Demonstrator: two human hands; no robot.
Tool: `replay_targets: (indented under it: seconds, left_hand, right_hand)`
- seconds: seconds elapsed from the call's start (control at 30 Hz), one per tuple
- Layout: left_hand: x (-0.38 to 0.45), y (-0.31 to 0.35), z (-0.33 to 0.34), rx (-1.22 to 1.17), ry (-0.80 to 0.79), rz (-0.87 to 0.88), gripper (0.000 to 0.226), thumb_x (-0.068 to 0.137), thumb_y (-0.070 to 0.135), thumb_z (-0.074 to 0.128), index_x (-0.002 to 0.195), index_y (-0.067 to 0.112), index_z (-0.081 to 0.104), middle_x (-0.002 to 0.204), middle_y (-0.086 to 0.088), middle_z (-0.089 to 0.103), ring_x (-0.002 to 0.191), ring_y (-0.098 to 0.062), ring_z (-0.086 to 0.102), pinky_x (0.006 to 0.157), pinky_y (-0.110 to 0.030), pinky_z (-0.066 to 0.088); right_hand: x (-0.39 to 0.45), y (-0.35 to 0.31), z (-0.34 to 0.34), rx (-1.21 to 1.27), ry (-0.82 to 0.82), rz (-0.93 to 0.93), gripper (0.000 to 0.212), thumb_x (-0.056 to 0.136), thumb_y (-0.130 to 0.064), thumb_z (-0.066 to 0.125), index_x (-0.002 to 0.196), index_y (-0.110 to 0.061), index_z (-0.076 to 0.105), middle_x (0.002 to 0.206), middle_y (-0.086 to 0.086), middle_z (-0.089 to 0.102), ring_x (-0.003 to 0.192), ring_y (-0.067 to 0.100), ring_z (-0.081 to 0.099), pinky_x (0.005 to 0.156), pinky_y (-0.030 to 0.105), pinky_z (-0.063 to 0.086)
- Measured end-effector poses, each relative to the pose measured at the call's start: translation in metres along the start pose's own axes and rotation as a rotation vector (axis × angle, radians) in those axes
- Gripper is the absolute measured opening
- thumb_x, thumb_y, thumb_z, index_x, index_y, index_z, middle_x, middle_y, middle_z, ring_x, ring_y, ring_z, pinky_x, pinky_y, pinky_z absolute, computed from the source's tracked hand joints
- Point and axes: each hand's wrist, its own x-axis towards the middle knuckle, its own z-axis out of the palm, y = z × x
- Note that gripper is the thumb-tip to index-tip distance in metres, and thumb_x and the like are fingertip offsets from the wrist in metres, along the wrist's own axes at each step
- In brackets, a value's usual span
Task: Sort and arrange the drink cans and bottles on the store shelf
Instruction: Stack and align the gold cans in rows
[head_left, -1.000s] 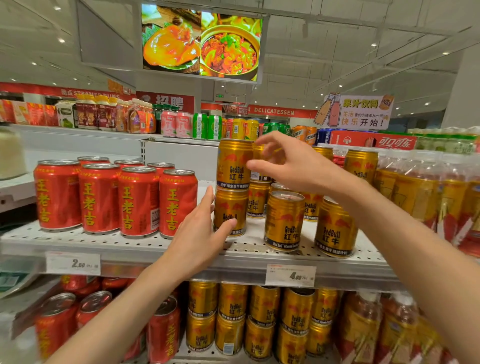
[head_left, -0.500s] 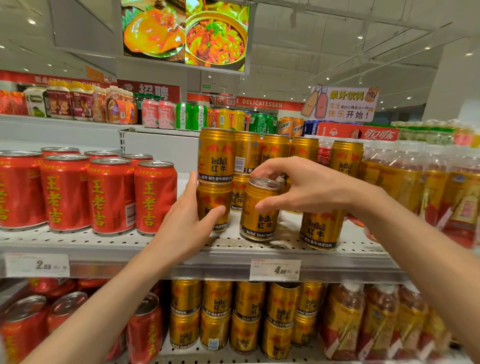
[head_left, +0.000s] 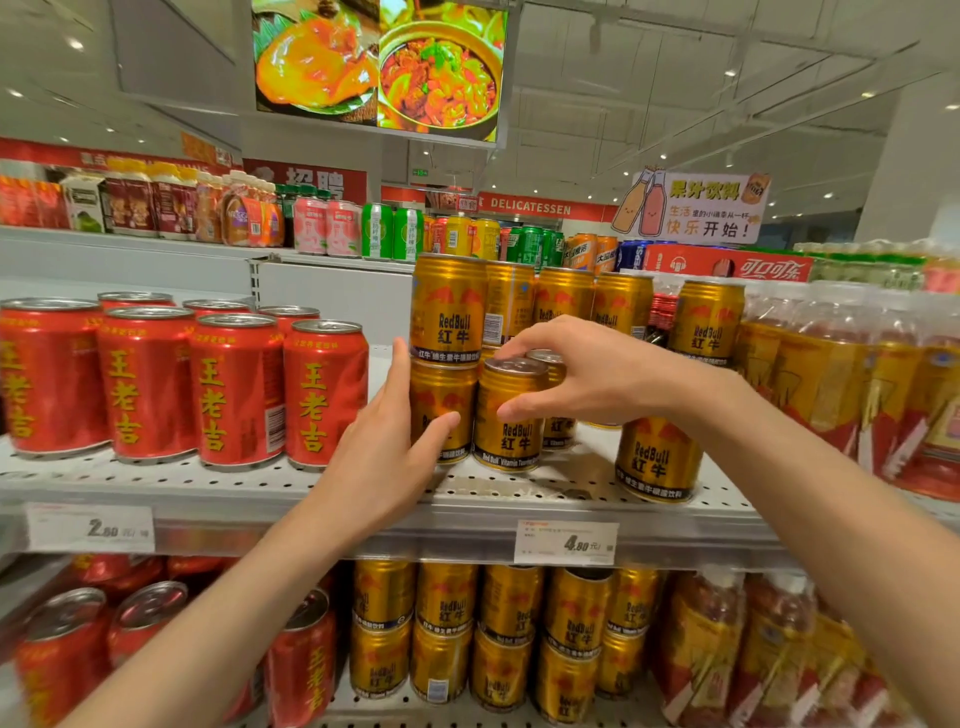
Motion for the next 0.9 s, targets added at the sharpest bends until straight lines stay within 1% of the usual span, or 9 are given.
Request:
replay_targets:
  seconds: [0.03, 0.13, 0.23, 0.37, 0.43, 0.53, 0.63, 0.73, 0.9]
  left_hand:
    - [-0.003, 0.001, 0.0, 0.02, 0.033, 0.03, 0.091, 0.099, 0.038, 0.059, 0.162, 0.027, -0.006, 0.164, 0.009, 0.033, 0.146, -0.013, 0.04, 0.118, -0.046, 0.039]
    - [-0.01, 0.003, 0.002, 0.058, 0.19, 0.135, 0.087, 0.095, 0.027, 0.067, 0.162, 0.024, 0.011, 0.163, 0.007, 0.033, 0.147, -0.013, 0.039, 0.117, -0.04, 0.039]
    - [-0.012, 0.005, 0.003, 0.0, 0.308, 0.217, 0.077, 0.091, 0.018, 0.071, 0.156, 0.021, 0.03, 0.163, -0.002, 0.034, 0.149, -0.019, 0.037, 0.113, -0.049, 0.044]
    - [-0.014, 0.013, 0.004, 0.027, 0.403, 0.334, 0.062, 0.087, 0.01, 0.073, 0.144, 0.009, 0.048, 0.152, -0.01, 0.042, 0.143, -0.023, 0.042, 0.11, -0.049, 0.047]
    - [-0.013, 0.021, 0.005, 0.111, 0.423, 0.425, 0.052, 0.086, 0.011, 0.073, 0.135, 0.005, 0.056, 0.138, -0.014, 0.051, 0.129, -0.026, 0.052, 0.1, -0.047, 0.053]
    - [-0.003, 0.037, 0.007, 0.262, 0.328, 0.539, 0.04, 0.09, 0.02, 0.07, 0.128, 0.008, 0.062, 0.127, -0.009, 0.057, 0.093, -0.02, 0.063, 0.071, -0.04, 0.06]
    - [0.011, 0.045, 0.012, 0.357, 0.21, 0.516, 0.041, 0.093, 0.033, 0.069, 0.13, 0.017, 0.062, 0.129, 0.0, 0.06, 0.063, -0.01, 0.055, 0.056, -0.038, 0.06]
    - [0.015, 0.038, 0.019, 0.333, 0.174, 0.464, 0.042, 0.095, 0.042, 0.062, 0.133, 0.023, 0.061, 0.13, 0.007, 0.063, 0.083, -0.018, 0.071, 0.064, -0.042, 0.062]
    - [0.014, 0.034, 0.025, 0.194, 0.171, 0.417, 0.037, 0.095, 0.031, 0.068, 0.13, 0.02, 0.062, 0.128, 0.006, 0.066, 0.105, -0.013, 0.068, 0.079, -0.031, 0.059]
  right_hand:
    - [-0.004, 0.003, -0.005, 0.025, -0.01, 0.011, 0.065, 0.084, -0.058, 0.07, 0.141, -0.032, 0.053, 0.147, -0.01, 0.053, 0.131, 0.005, 0.046, 0.092, 0.011, 0.035]
    - [-0.015, 0.016, -0.023, 0.028, 0.042, 0.084, 0.062, 0.088, -0.048, 0.072, 0.144, -0.036, 0.048, 0.152, -0.014, 0.045, 0.126, -0.002, 0.038, 0.104, 0.025, 0.031]
    - [-0.018, 0.027, -0.023, -0.012, 0.035, 0.166, 0.053, 0.091, -0.041, 0.07, 0.14, -0.032, 0.052, 0.147, -0.009, 0.051, 0.129, 0.006, 0.047, 0.105, 0.032, 0.038]
    - [-0.015, 0.031, -0.008, 0.023, 0.013, 0.2, 0.044, 0.09, -0.043, 0.071, 0.13, -0.03, 0.057, 0.145, -0.003, 0.053, 0.129, 0.016, 0.052, 0.102, 0.033, 0.044]
    - [-0.014, 0.031, -0.006, 0.043, 0.017, 0.216, 0.044, 0.09, -0.041, 0.071, 0.128, -0.028, 0.054, 0.146, -0.001, 0.052, 0.127, 0.017, 0.052, 0.098, 0.031, 0.045]
    - [-0.013, 0.031, -0.004, 0.046, 0.012, 0.232, 0.039, 0.092, -0.041, 0.07, 0.122, -0.026, 0.052, 0.138, -0.001, 0.054, 0.111, 0.014, 0.052, 0.083, 0.026, 0.044]
    - [-0.012, 0.032, -0.002, 0.038, 0.024, 0.23, 0.028, 0.093, -0.043, 0.068, 0.108, -0.025, 0.052, 0.115, -0.007, 0.058, 0.092, 0.01, 0.053, 0.065, 0.021, 0.041]
    - [-0.013, 0.033, -0.003, 0.046, 0.024, 0.223, 0.022, 0.094, -0.042, 0.066, 0.096, -0.025, 0.052, 0.097, -0.008, 0.059, 0.077, 0.005, 0.05, 0.06, 0.023, 0.039]
    - [-0.017, 0.031, -0.006, 0.07, 0.049, 0.213, 0.025, 0.094, -0.047, 0.064, 0.099, -0.023, 0.057, 0.095, -0.018, 0.055, 0.079, -0.001, 0.049, 0.063, 0.023, 0.037]
